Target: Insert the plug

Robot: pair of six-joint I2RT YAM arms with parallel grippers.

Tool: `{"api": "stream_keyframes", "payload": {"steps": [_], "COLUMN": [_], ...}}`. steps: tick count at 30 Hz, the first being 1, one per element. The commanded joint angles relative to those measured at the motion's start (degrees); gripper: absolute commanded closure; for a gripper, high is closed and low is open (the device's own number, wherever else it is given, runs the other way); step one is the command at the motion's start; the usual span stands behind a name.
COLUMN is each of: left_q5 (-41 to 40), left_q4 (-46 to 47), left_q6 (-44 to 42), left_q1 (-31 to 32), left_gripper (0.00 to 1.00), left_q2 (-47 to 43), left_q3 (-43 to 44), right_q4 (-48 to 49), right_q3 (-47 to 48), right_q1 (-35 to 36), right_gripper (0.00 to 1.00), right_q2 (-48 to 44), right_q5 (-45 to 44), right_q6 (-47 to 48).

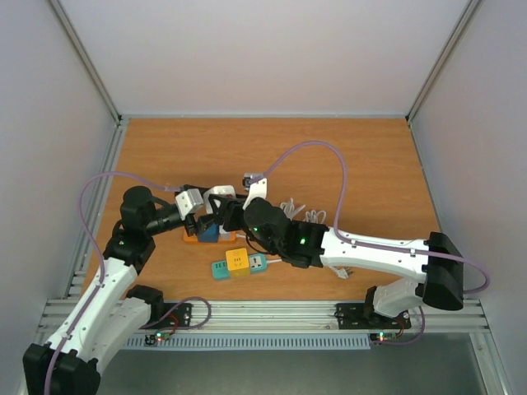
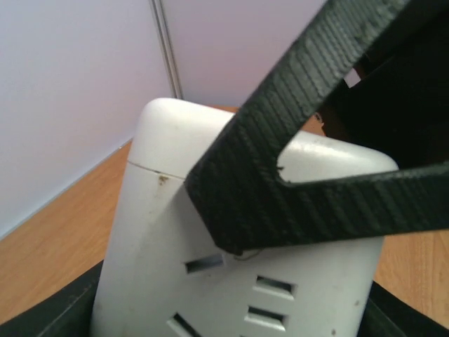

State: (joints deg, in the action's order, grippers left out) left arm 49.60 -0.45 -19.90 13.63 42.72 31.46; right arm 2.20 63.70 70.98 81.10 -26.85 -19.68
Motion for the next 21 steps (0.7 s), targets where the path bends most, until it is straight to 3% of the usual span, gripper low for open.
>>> {"api": "stream_keyframes", "payload": {"steps": [1, 3, 5, 6, 9, 14, 21], "left_q5": [2.1, 2.8, 3.0, 2.5, -0.2, -7.5, -4.9], "left_q4": [0.8, -0.7, -3.0, -6.1, -16.8, -31.9, -47.4], "left_q6": [1.0, 1.2, 0.9, 0.4, -9.5, -24.2, -41.0], "left_q1": [0.2, 0.2, 0.3, 0.3, 0.2, -0.8, -7.6], "left_gripper": [0.69, 0.63, 0.51, 0.42, 0.02, 0.00, 0.00], "left_q2": [-1.5, -1.7, -1.4, -0.8, 2.2, 6.6, 10.5], "left_q3": [0.6, 0.8, 1.7, 2.6, 6.8, 11.5, 13.4], "right_q4": [5.1, 5.3, 4.5, 3.7, -1.2, -19.7, -39.2], "right_q3": [2.5, 2.8, 2.9, 2.8, 2.8, 3.6, 7.3], "right_q1": [0.5, 0.6, 0.8, 0.9, 1.0, 1.3, 8.3], "right_gripper": [0.42, 0.56, 0.73, 0.80, 0.96, 0.99, 0.99], "right_q2": [2.0, 2.7, 2.9, 2.7, 0.9, -3.4, -2.4], "right_q5": [-3.0, -2.0, -1.5, -1.5, -1.4, -2.0, -8.1], "right_q6": [2.5, 2.8, 2.7, 2.5, 1.2, -2.6, -10.7]}}
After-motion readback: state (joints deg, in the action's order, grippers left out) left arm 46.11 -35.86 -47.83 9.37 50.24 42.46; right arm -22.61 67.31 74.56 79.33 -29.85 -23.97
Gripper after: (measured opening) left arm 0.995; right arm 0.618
